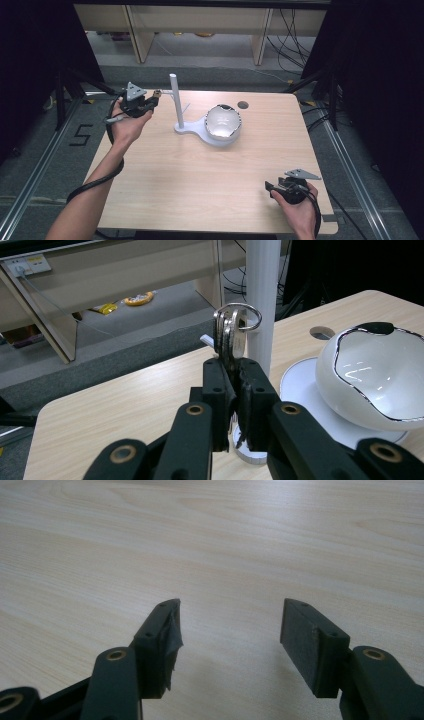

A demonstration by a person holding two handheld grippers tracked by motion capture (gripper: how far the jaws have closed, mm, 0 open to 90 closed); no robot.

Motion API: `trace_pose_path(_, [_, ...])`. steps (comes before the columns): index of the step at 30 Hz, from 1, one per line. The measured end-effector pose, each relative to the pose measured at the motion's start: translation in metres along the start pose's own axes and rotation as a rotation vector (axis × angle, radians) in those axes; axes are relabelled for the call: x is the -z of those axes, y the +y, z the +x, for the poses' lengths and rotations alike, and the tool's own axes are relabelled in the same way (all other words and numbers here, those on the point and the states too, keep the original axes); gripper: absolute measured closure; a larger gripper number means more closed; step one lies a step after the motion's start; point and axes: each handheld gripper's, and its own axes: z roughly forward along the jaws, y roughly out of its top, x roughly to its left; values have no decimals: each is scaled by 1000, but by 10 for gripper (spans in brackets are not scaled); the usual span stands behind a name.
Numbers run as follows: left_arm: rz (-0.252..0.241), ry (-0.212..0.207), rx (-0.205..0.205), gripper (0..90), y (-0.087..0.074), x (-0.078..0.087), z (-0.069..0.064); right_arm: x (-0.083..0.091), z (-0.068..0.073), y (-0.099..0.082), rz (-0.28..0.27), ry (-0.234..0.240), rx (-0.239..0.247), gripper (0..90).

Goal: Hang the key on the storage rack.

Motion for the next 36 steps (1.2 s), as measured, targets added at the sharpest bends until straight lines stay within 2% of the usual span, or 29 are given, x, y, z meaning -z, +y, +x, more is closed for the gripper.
trace_pose_path(3, [3,0,0,828,0,0,0,0,1,0,0,4,-4,422])
trace_pose_path(4, [5,0,-2,828,0,-1,0,-2,1,0,-4,-8,4,422])
trace_pose_path(6, [9,3,-2,828,-1,-1,0,-1,0,1,-6,-2,12,422])
trace_pose_path(11, [22,10,-1,828,-3,-3,0,-1,1,0,2,4,-4,421])
trace_pose_path(13, [29,7,1,828,-5,-5,1,0,3,0,11,-2,-34,421])
trace_pose_path(14, [27,9,2,828,-5,-5,1,0,0,0,1,-2,2,421])
trace_pose_path(36, [48,5,-4,827,-9,-16,-4,2,-1,0,4,-7,0,421])
